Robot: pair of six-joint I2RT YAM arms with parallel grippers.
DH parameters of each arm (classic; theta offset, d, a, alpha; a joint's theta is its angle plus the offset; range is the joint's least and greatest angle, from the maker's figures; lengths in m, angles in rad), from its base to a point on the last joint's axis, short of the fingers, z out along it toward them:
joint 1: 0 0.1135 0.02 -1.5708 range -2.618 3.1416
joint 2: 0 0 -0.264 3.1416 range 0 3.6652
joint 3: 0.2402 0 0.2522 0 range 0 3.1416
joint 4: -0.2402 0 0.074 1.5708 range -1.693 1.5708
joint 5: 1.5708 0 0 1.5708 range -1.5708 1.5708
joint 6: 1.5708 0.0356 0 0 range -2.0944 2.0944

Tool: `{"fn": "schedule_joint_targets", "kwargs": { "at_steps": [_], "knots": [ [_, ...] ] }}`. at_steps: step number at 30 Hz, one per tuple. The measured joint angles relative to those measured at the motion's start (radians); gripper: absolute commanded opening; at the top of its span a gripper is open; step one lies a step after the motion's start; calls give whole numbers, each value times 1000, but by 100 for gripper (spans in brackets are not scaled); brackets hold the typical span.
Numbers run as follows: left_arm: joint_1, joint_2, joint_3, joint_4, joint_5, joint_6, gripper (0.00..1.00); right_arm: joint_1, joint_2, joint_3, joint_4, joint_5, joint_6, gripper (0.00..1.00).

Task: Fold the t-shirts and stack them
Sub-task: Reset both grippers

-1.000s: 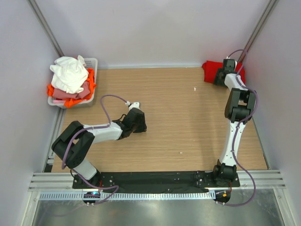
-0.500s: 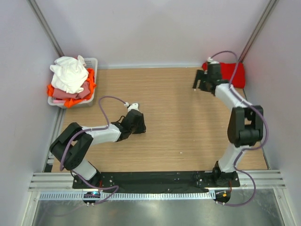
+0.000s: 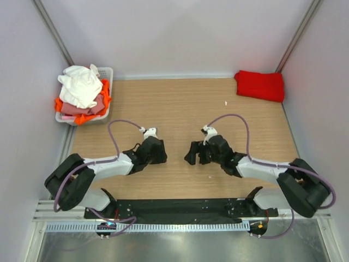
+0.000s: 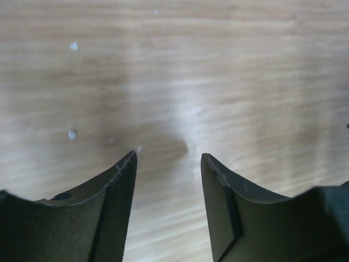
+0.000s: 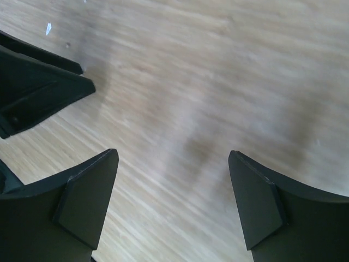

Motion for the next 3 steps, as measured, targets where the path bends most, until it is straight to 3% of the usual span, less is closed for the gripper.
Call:
{"fn": "schedule_joint_targets", "kwargs": {
  "at_steps": [3],
  "knots": [
    [-28,-81,-48,-40,-6,-22,64,-3,-135,-120,53,9,28,93]
  ]
}}
